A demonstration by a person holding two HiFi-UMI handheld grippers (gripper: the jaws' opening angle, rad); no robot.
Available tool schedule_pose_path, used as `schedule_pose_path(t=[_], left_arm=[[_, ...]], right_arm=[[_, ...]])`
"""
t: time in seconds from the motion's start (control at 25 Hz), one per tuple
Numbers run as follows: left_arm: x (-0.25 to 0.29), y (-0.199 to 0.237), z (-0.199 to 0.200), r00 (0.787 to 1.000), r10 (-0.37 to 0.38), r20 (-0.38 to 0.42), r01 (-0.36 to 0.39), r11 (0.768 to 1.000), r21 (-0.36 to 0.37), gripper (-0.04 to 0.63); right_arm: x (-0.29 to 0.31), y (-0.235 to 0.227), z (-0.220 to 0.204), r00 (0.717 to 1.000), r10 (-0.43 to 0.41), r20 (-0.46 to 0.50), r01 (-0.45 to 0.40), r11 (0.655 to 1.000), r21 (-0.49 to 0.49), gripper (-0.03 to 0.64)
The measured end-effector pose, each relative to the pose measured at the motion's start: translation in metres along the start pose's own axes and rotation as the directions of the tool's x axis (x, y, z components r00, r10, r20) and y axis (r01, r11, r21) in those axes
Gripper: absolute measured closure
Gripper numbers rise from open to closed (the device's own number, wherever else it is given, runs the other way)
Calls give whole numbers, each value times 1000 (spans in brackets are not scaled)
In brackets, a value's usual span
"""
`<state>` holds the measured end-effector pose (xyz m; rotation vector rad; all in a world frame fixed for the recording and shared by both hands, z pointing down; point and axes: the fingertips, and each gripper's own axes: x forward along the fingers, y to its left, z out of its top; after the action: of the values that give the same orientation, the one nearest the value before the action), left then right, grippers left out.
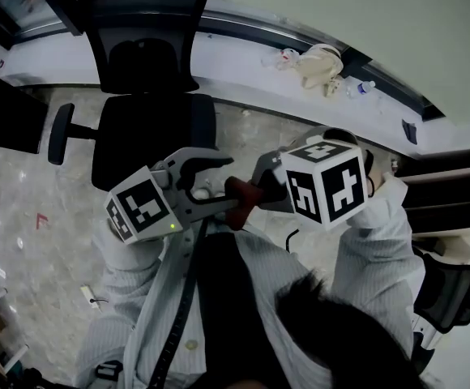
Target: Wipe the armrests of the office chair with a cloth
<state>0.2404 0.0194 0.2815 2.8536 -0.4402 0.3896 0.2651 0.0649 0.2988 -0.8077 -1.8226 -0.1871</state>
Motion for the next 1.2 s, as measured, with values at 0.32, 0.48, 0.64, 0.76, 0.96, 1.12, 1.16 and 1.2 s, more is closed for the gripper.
schedule_pose_path(t=[0.32,0.48,0.64,0.76,0.96,1.12,1.16,1.2], left_arm=[[15,-16,-8,983,-173,-68,173,985,1,365],[13,-5,-1,987,-154,-37,153,988,-9,365],[22,0,-10,984,-154,-92,156,988,6,368],[20,5,-13,986,-145,-77,146,989,5,490],[14,10,-13,982,-167,-83,161,985,-68,546],[5,27,-15,993,-91,-77,86,994,-64,548],[1,32,-16,995,-68,-67,63,996,-68,548],[-4,38,-18,998,-39,-55,35,996,-77,548]], right_arm=[[7,-13,-12,995,56,-88,-57,998,-9,594],[4,-25,-15,997,22,-73,-21,1000,10,594],[3,-33,-11,999,6,-42,-6,1000,5,594],[0,-37,-11,1000,-11,-25,11,1000,7,594],[-2,-50,-11,996,-74,51,71,996,54,591],[-5,-71,-9,959,-215,185,188,970,153,580],[-7,-76,-11,940,-258,221,219,958,188,571],[-9,-82,-14,917,-305,258,249,941,228,551]])
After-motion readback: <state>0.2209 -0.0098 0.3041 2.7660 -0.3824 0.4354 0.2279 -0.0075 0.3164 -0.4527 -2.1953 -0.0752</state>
